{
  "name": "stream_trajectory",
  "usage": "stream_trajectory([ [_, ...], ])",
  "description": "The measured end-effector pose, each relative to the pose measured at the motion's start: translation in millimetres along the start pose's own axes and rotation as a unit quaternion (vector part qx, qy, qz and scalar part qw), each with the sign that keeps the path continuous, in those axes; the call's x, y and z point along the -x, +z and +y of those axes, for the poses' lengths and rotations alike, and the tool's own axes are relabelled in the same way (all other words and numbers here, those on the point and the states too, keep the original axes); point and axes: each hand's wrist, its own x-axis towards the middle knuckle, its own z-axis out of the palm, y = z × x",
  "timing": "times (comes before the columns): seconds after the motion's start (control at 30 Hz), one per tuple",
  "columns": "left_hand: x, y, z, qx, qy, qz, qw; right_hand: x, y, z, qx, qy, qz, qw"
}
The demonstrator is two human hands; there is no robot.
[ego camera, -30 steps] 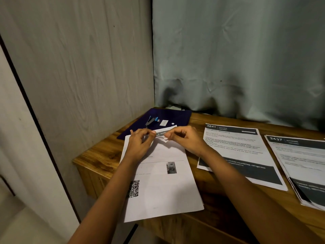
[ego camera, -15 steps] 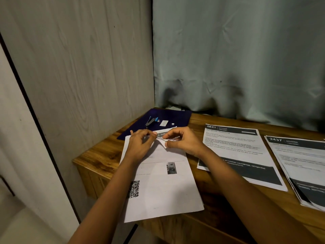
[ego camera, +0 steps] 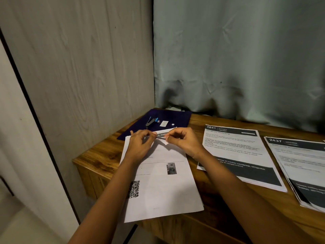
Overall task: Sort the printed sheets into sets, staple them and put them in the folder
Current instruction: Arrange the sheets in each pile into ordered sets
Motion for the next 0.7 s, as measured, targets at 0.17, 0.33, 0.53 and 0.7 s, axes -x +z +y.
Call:
stream_trajectory([
  [0.17,0,-1,0,-0.002,0.003,-0.013,1.0,6,-2,1,0.064,-0.059,-0.014,0.996],
  [0.33,-3,3,-3,0.009,-0.006,-0.018,1.0,8,-8,0,0.1,-0.067,-0.027,0.992],
  [0.53,-3,3,-4,0.006,-0.018,-0.012,1.0,-1,0,4,0.125,-0.121,0.03,0.984],
  [0.7,-5,-1,-2,-0.047,0.007,-0.006,0.999,-17,1,9,0.128,-0.067,0.137,0.98],
])
